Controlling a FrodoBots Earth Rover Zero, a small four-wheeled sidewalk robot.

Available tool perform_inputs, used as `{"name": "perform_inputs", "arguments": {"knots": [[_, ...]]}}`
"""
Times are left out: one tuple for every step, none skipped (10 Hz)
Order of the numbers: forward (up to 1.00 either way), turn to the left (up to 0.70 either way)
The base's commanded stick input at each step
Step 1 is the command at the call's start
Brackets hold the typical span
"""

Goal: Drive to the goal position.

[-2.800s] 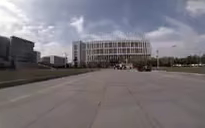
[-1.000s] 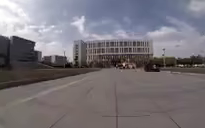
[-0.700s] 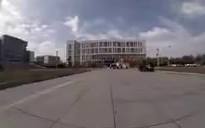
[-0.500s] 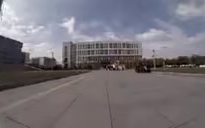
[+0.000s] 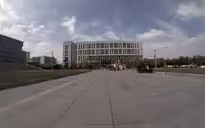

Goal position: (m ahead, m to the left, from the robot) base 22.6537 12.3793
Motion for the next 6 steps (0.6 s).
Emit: {"name": "perform_inputs", "arguments": {"knots": [[1.00,0.00],[1.00,-0.11],[1.00,-0.37],[1.00,-0.38],[1.00,-0.32],[1.00,-0.01]]}}
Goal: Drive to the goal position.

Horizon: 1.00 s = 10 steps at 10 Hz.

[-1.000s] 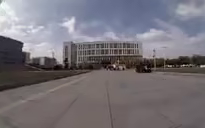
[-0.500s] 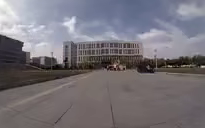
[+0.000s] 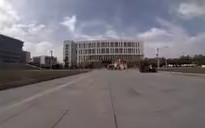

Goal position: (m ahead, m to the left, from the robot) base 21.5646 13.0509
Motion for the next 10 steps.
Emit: {"name": "perform_inputs", "arguments": {"knots": [[1.00,0.00],[1.00,0.00],[1.00,0.00],[1.00,0.00],[1.00,0.00],[1.00,0.00],[1.00,0.00],[1.00,0.00],[1.00,0.00],[1.00,0.00]]}}
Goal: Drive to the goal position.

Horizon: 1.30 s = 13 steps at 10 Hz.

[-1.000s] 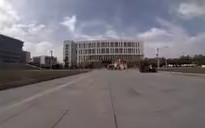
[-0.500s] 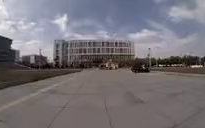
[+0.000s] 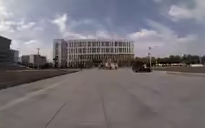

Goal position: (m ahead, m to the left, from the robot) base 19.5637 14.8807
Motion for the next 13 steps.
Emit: {"name": "perform_inputs", "arguments": {"knots": [[1.00,0.00],[1.00,0.00],[1.00,0.00],[1.00,0.00],[1.00,0.00],[1.00,0.00],[1.00,0.00],[1.00,0.00],[1.00,0.00],[1.00,0.00],[1.00,0.00],[1.00,0.00],[1.00,0.01]]}}
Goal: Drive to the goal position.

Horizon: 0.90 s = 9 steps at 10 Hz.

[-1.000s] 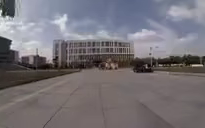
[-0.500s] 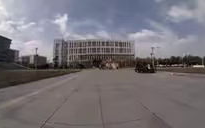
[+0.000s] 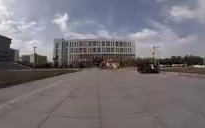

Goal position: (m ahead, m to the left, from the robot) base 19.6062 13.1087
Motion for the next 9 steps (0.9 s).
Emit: {"name": "perform_inputs", "arguments": {"knots": [[1.00,0.15],[1.00,0.35],[1.00,0.40],[1.00,0.23],[1.00,0.00],[1.00,0.00],[1.00,0.00],[1.00,0.00],[1.00,0.00]]}}
